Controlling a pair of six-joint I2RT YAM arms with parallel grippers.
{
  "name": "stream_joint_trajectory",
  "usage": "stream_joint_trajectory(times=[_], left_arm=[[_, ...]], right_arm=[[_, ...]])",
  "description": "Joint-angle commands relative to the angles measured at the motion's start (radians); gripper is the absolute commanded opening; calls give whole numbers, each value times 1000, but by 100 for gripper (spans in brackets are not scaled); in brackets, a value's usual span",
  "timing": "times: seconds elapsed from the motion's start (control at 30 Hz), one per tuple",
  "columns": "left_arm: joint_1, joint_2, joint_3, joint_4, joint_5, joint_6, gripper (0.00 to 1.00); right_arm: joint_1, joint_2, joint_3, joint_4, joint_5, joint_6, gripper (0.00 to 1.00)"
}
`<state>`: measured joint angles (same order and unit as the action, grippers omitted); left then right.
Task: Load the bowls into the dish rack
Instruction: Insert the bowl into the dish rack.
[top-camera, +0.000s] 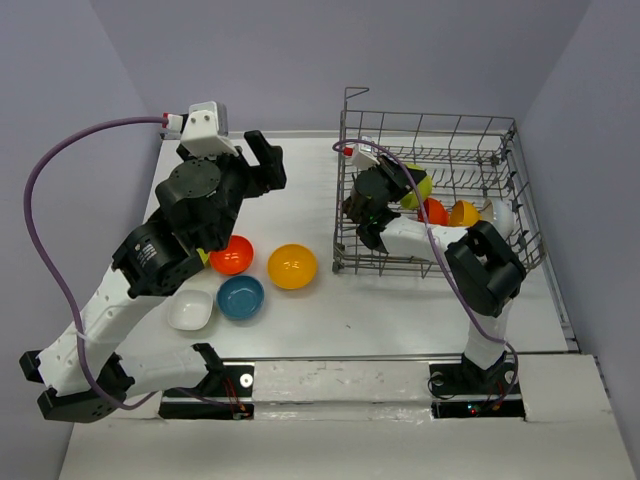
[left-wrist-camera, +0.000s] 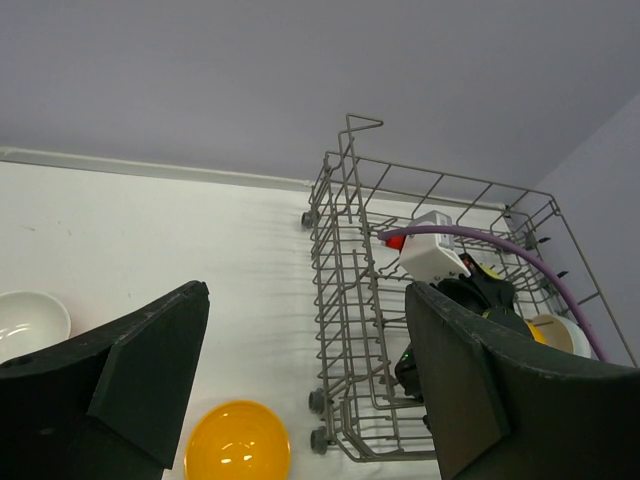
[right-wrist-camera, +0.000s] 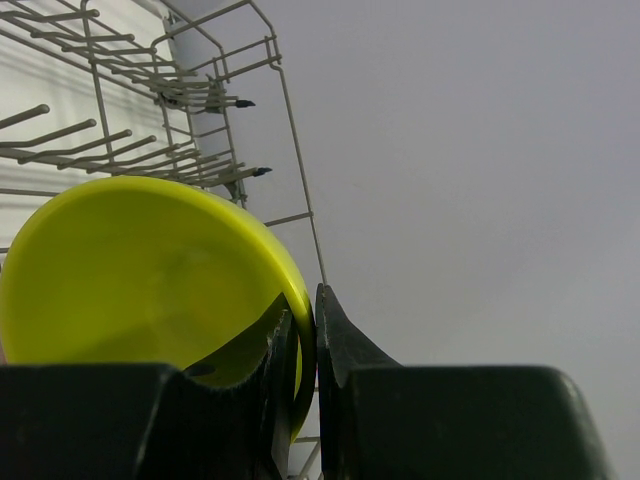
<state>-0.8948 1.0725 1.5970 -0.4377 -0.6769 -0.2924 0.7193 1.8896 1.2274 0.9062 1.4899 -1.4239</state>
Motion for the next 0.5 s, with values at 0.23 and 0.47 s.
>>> stream_joint_trajectory(times=[0.23,0.47], left_arm=[[13,12,-2,62,25,4,88],[27,52,-6,53,66,-2,88]], right_arm=[[2,29,-28,135,291,-38,1],[2,-18,-5,169,296,-60,1]])
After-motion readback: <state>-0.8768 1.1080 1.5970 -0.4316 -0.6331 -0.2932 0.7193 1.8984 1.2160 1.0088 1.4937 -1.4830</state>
